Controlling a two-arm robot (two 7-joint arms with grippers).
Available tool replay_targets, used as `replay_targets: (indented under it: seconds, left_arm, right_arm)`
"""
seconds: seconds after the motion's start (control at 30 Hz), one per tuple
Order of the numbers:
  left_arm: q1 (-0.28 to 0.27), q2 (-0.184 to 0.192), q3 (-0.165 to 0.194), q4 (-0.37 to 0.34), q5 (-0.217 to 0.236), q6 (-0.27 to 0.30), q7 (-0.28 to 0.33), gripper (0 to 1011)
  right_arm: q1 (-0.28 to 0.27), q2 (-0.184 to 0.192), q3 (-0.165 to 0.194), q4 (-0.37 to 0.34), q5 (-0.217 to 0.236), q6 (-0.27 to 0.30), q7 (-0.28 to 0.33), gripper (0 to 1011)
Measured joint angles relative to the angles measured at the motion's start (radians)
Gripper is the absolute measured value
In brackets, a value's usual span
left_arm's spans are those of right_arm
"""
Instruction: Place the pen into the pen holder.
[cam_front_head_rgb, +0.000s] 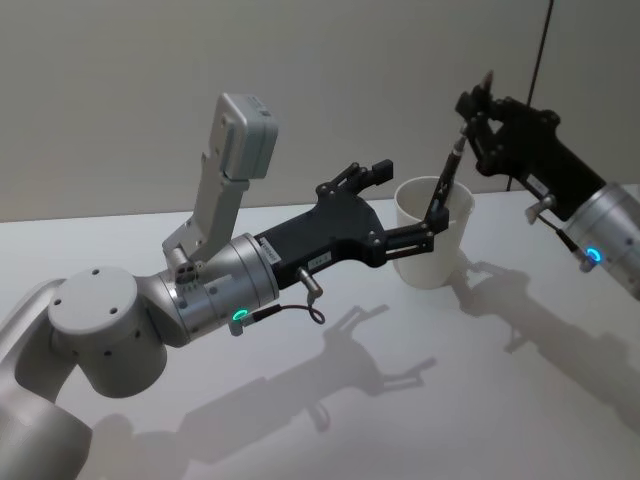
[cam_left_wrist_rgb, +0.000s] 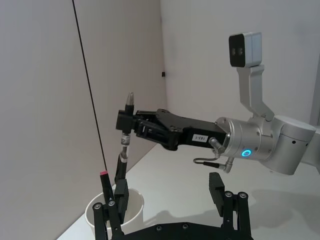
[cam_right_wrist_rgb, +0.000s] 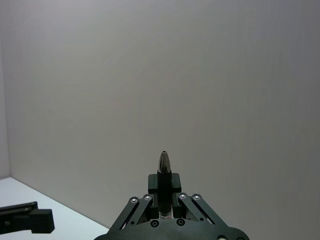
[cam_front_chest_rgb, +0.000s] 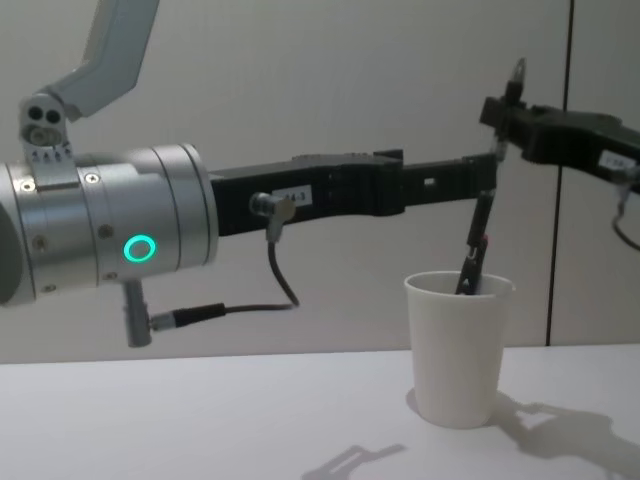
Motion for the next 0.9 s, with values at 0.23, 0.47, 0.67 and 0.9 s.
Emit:
replay_targets:
  seconds: [0.23,0.47,0.67,0.9]
  left_arm:
    - [0.0,0.0,0.0,0.0,0.0,0.0,0.0,1001]
    - [0.0,0.0,0.0,0.0,0.0,0.0,0.0,1001]
    - [0.0,0.0,0.0,0.0,0.0,0.0,0.0,1001]
    - [0.0,0.0,0.0,0.0,0.0,0.0,0.0,1001]
  right_arm:
    - [0.021,-0.015,-0.017,0.032,-0.076,-0.008,-0.017,126]
    - [0.031,-0.027,-0.032,0.059,-0.117,-0.006,-0.019,126]
    - [0.039,-0.036,-0.043,0.089,-0.136,-0.004,-0.013,126]
    - [0.045,-0.044,-0.053,0.114,-0.156,0.003,-0.016,126]
